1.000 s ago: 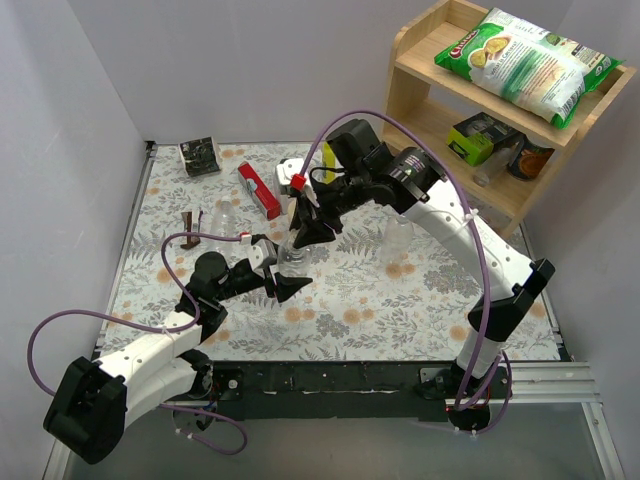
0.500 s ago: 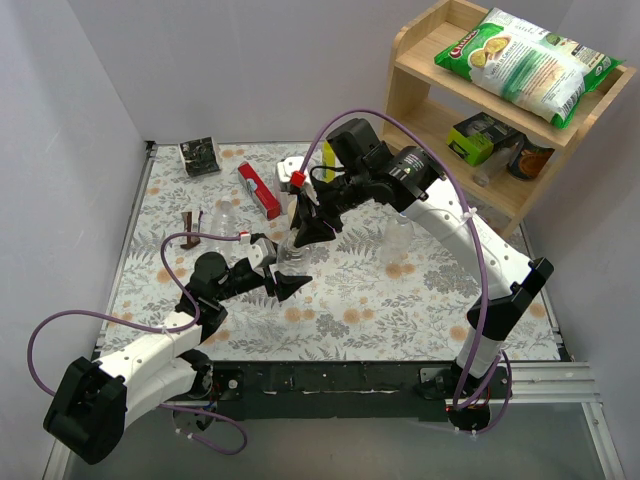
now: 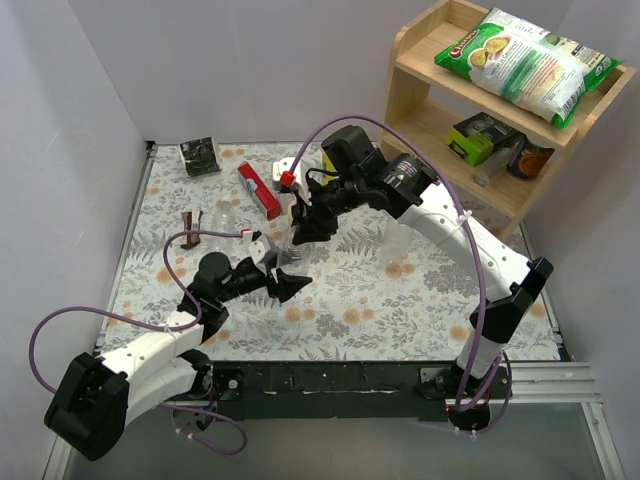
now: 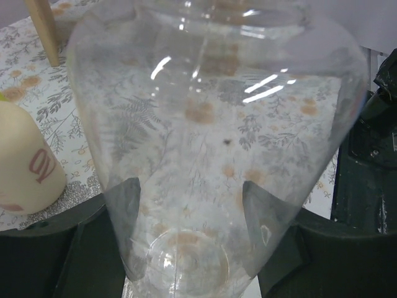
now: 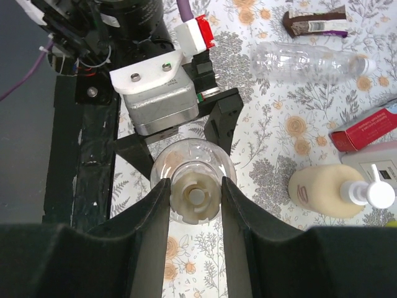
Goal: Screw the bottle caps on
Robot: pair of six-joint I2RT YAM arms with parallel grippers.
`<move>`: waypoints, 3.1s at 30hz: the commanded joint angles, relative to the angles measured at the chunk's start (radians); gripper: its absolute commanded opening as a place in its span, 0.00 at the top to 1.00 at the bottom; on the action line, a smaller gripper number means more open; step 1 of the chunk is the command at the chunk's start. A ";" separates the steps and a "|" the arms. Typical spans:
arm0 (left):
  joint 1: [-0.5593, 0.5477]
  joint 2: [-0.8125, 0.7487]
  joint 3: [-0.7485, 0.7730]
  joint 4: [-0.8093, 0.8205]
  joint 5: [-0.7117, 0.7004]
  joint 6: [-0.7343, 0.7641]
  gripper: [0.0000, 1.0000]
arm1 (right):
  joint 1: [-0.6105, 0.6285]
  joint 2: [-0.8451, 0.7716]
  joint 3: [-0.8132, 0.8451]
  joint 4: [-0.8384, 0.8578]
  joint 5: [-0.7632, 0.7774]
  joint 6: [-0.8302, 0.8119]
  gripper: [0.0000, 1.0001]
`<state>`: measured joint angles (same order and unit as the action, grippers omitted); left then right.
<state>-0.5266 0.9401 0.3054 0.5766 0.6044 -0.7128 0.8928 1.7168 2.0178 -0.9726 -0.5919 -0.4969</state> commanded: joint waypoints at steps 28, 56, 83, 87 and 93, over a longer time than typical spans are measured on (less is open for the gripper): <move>0.002 -0.007 -0.058 0.158 -0.083 -0.066 1.00 | 0.040 -0.031 0.013 -0.008 0.023 0.052 0.10; 0.002 0.069 0.110 0.052 0.089 -0.073 1.00 | -0.051 -0.232 -0.415 0.586 -0.286 0.204 0.02; 0.053 0.043 0.072 0.097 -0.008 -0.137 1.00 | -0.048 -0.255 -0.418 0.433 -0.171 0.143 0.02; 0.060 0.035 0.066 0.098 -0.018 -0.139 1.00 | -0.048 -0.256 -0.406 0.397 -0.161 0.126 0.02; 0.080 0.034 0.066 0.109 -0.028 -0.140 1.00 | -0.046 -0.270 -0.422 0.359 -0.141 0.107 0.02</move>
<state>-0.4759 1.0019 0.3672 0.6296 0.6502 -0.8337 0.8387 1.4929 1.5986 -0.5159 -0.7170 -0.3817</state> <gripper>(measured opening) 0.622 0.983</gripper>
